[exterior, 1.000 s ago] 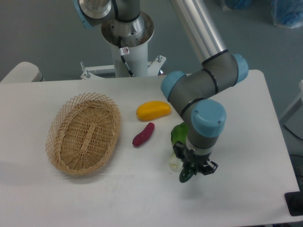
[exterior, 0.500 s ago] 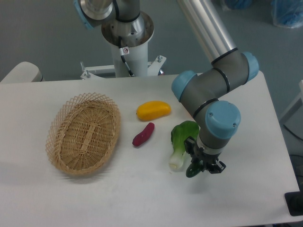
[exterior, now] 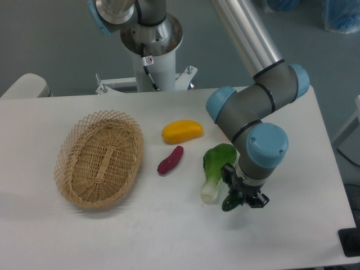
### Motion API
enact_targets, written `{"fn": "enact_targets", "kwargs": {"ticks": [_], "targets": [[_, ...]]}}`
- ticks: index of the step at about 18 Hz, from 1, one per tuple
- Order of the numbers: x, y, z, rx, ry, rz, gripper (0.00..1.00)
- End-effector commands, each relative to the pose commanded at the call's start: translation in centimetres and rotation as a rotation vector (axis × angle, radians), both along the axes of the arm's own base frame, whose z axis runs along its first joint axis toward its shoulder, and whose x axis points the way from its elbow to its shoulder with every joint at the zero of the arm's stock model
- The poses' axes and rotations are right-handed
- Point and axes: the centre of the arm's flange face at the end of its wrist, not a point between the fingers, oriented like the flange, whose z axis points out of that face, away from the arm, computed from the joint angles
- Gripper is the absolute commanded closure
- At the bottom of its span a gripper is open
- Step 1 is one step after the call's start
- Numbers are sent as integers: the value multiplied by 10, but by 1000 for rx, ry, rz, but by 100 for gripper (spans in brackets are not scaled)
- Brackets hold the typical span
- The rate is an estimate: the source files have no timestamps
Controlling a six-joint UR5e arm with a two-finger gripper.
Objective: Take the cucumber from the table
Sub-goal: 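Carry the held cucumber toward the bok choy and hold it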
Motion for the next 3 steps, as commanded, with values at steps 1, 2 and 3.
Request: {"fn": "enact_targets", "kwargs": {"ticks": [1, 2, 3], "targets": [[0, 0, 0, 0, 0, 0, 74], [0, 0, 0, 1, 1, 0, 74], [0, 0, 0, 1, 1, 0, 74]]}}
